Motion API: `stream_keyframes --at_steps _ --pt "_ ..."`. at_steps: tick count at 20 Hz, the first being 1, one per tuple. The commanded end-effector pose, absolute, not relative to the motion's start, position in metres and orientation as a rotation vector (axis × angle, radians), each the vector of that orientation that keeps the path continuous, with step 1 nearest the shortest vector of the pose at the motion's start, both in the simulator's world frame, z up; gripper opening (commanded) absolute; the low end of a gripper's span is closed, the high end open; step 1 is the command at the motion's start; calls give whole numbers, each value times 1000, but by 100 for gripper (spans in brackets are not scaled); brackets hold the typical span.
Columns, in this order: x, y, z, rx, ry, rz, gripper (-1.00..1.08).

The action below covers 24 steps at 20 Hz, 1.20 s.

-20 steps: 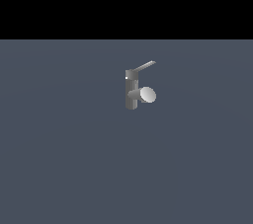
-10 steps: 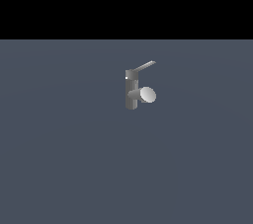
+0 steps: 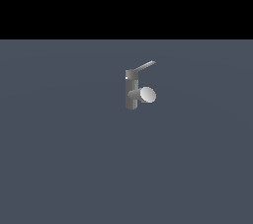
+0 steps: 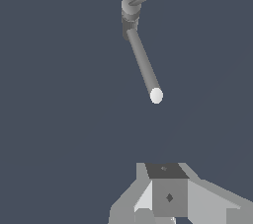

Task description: Turn on the faucet by rotating a designated handle.

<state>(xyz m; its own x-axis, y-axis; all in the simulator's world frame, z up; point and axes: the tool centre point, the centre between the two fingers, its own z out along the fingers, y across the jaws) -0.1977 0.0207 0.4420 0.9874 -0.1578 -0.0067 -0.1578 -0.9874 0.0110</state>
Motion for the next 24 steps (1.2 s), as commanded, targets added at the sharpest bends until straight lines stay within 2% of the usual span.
stream_keyframes --at_steps 1,13,24 --pt "-183 26 431 3115 -331 -12 -100" --pt "-99 39 370 3041 -775 -11 -100" --pt "-21 28 316 2914 -1173 -9 -100"
